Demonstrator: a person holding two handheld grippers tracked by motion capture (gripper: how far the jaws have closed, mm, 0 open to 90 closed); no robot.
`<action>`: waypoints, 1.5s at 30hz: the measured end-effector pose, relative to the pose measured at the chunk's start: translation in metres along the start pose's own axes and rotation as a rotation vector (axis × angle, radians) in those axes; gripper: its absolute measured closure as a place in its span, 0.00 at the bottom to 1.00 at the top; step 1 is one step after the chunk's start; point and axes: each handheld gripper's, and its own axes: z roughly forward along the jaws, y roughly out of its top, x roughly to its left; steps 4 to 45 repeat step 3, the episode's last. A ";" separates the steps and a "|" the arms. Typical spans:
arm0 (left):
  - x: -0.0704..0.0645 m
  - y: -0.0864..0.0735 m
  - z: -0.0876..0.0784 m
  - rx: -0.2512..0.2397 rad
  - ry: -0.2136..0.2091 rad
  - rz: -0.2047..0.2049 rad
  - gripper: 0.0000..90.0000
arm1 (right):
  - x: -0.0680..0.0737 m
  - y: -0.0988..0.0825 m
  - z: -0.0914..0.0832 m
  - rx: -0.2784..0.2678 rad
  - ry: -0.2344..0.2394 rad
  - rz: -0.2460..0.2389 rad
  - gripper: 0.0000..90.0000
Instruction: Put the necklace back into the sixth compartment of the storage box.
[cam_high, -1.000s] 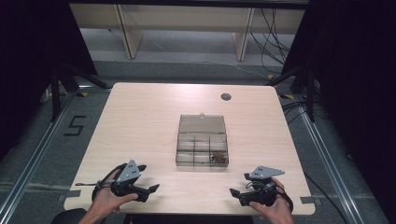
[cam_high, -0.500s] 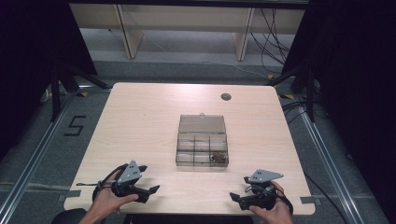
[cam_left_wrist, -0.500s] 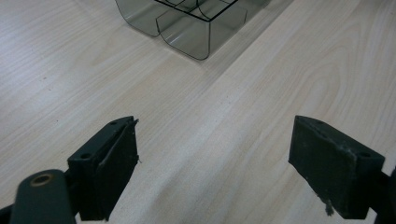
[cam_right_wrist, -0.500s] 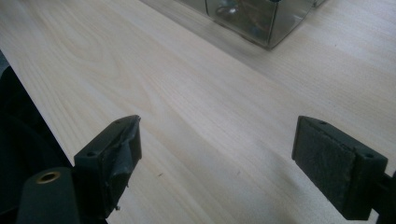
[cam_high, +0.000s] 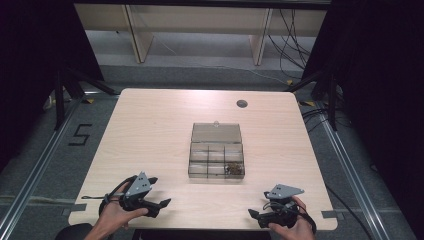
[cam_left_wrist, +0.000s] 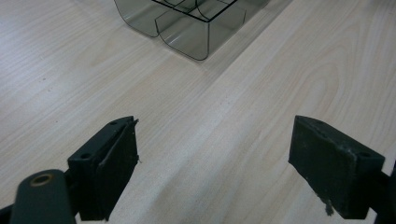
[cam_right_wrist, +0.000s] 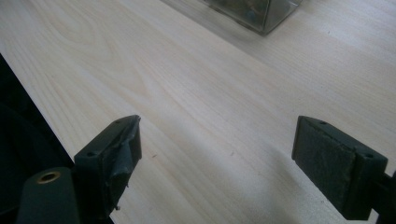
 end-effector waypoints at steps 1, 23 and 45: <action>0.001 0.001 -0.001 0.007 0.002 0.023 0.17 | 0.001 0.001 -0.002 0.010 -0.005 0.019 0.18; 0.000 0.000 0.001 -0.019 0.001 -0.006 0.17 | 0.000 0.001 -0.002 0.002 -0.008 0.008 0.18; 0.000 0.000 0.001 -0.019 0.001 -0.006 0.17 | 0.000 0.001 -0.002 0.002 -0.008 0.008 0.18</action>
